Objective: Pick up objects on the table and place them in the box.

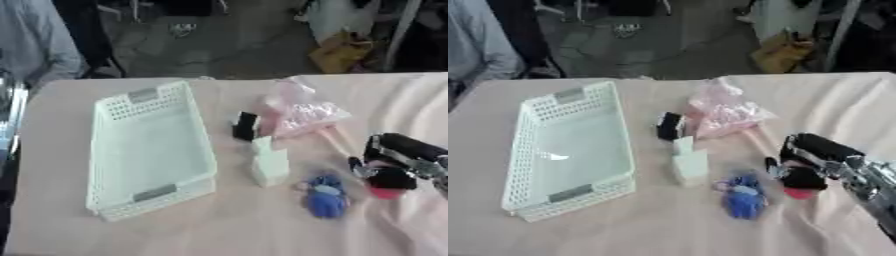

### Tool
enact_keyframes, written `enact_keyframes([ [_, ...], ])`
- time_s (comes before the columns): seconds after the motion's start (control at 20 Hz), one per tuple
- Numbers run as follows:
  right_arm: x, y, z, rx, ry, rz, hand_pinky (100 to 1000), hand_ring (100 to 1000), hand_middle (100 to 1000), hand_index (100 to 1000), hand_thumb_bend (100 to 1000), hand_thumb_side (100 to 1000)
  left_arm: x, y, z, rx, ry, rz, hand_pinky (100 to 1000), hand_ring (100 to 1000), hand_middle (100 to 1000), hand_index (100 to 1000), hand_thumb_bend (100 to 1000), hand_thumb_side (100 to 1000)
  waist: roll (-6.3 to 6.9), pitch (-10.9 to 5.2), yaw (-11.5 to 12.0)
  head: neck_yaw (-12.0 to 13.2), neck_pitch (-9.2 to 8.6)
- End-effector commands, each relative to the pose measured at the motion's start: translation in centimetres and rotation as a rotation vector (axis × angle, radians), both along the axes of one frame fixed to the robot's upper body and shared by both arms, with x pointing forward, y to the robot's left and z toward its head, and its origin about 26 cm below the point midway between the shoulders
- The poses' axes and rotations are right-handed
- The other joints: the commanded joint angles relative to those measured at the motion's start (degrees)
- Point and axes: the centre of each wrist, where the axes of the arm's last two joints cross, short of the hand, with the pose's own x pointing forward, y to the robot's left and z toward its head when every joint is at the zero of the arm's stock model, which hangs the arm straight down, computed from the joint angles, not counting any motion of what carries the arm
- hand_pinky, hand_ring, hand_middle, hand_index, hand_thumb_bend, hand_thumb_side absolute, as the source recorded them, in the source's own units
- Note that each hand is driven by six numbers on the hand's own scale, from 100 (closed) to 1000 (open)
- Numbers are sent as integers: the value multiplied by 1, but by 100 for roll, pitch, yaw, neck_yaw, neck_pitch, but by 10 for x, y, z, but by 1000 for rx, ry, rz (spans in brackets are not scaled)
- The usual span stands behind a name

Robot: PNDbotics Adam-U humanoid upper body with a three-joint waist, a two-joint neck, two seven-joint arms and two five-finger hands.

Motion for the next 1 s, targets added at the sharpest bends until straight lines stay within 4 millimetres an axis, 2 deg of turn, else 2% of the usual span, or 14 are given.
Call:
enact_keyframes([
  [0.05, 4, -7, 36, 21, 29, -4, 100, 100, 100, 100, 100, 581, -4, 0, 10, 21, -35, 1, 828, 958, 865, 905, 100, 929, -62, -66, 30, -24, -21],
  [0.3, 10, -11, 73, 89, 91, -31, 100, 100, 100, 100, 100, 558, -4, 0, 11, 25, -38, -5, 828, 958, 865, 905, 100, 928, -105, -24, 83, -45, -42],
  [0.65, 14, -16, 100, 173, 174, -76, 100, 100, 100, 100, 100, 535, -4, -2, 15, 30, -50, -11, 829, 959, 865, 905, 100, 926, -171, 90, 150, -68, -135],
  [1.0, 15, 1, 138, 282, 124, -61, 100, 100, 100, 100, 100, 545, -4, -3, 18, 36, -62, -18, 829, 959, 865, 905, 100, 926, -218, 167, 243, -148, -229],
])
